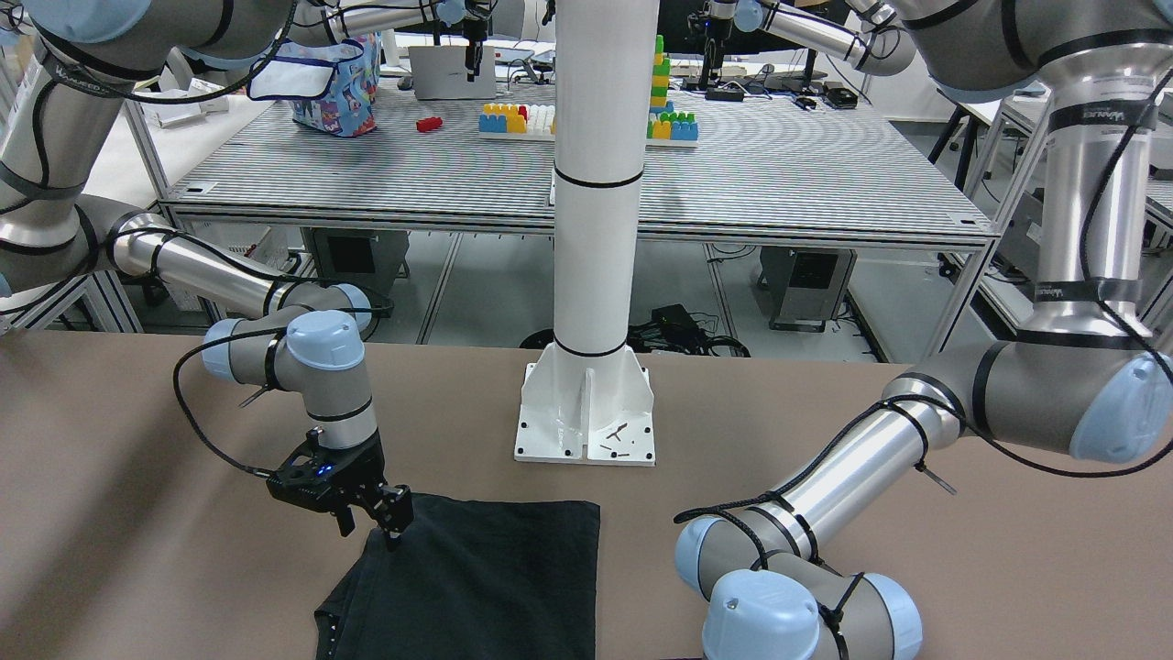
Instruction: Fold clothes
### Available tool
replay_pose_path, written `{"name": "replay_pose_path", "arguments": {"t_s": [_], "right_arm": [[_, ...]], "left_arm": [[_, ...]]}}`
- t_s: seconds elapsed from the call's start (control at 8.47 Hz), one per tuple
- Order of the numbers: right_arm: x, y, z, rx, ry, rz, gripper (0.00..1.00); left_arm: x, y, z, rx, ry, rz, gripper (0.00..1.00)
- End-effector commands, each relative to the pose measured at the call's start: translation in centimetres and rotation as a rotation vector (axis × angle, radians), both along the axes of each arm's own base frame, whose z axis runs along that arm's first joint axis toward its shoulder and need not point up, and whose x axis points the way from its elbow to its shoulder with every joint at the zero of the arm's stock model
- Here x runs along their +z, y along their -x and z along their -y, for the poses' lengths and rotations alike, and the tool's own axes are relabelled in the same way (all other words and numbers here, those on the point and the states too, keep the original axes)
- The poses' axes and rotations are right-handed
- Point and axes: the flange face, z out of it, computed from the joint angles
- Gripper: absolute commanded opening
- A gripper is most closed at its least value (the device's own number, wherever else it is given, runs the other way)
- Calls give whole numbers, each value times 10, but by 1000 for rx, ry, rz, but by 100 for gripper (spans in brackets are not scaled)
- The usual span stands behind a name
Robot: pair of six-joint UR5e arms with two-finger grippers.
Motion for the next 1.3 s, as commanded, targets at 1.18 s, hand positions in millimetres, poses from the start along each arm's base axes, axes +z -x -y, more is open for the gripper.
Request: {"name": "replay_pose_path", "arguments": {"t_s": [1.18], "right_arm": [[21,26,-35,12,47,-28,49]], "left_arm": [[-7,-26,-25,-10,3,18,88]]}}
